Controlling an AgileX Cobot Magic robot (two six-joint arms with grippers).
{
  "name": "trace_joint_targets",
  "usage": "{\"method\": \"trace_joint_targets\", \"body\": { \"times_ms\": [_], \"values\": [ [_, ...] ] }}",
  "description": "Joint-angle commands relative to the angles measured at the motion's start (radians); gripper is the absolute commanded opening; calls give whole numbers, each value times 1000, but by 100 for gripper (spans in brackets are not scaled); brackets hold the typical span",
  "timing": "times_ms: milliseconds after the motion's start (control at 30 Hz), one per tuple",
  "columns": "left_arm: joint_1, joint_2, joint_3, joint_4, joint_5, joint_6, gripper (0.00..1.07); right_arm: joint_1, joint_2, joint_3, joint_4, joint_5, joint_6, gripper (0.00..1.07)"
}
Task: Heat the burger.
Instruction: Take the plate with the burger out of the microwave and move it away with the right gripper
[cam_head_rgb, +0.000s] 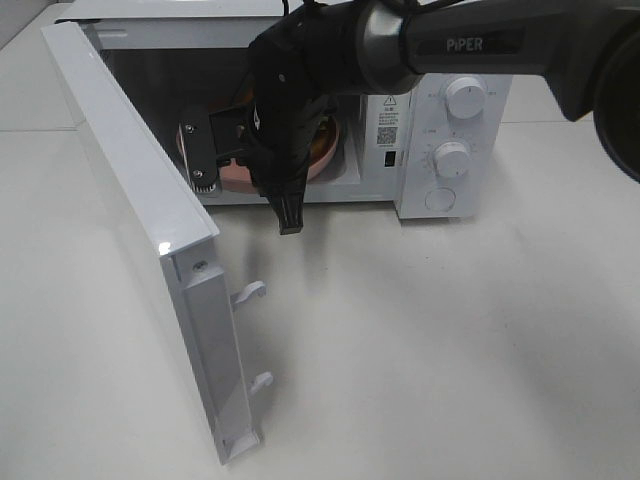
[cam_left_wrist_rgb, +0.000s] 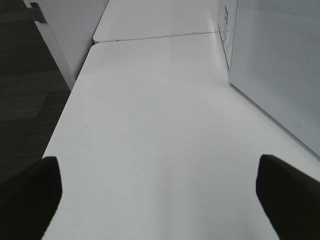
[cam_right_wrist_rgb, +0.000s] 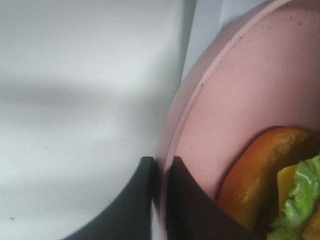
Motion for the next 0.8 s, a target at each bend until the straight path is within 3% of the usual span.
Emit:
{"method": "trace_joint_targets", "body": {
  "times_ms": [33,800],
  "values": [
    [1,-15,0,5,-18,-4,98,6,-36,25,9,20,-68,0],
    [1,-15,0,5,-18,-4,98,-8,-309,421,-74,-307,-149,0]
  ]
}}
